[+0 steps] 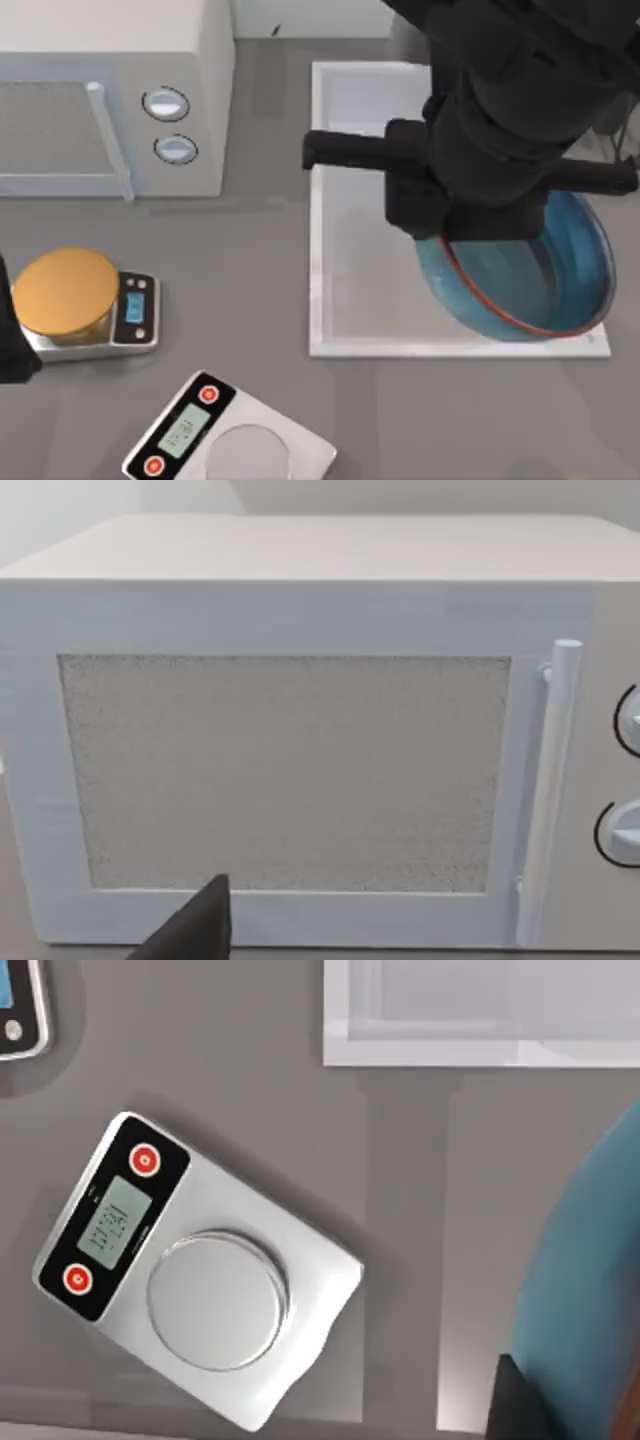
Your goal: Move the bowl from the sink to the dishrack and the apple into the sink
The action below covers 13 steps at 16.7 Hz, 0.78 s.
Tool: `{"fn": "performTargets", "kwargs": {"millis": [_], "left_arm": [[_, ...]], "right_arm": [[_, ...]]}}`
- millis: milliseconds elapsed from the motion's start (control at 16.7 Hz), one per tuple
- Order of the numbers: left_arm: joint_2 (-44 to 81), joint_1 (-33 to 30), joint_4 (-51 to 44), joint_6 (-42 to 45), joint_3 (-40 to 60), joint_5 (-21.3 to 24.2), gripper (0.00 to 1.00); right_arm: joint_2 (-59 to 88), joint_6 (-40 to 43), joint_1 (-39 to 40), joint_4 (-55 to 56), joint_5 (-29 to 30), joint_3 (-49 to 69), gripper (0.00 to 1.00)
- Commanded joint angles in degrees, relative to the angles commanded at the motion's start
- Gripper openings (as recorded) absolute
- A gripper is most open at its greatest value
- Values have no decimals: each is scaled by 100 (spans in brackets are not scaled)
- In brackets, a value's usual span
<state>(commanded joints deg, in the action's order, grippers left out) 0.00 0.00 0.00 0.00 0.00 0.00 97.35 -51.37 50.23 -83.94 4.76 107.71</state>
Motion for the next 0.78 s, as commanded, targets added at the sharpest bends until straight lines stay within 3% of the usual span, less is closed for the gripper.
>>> {"fn": "performTargets", "kwargs": {"millis": [480,780], "left_arm": [[0,0,0,0,0,0,100],[0,0,0,0,0,0,100]], "right_arm": [[-1118,2251,-3327,3719,-1761,-439,0],[-1635,3609,-5572,6407,-2427,-1543,0]]}}
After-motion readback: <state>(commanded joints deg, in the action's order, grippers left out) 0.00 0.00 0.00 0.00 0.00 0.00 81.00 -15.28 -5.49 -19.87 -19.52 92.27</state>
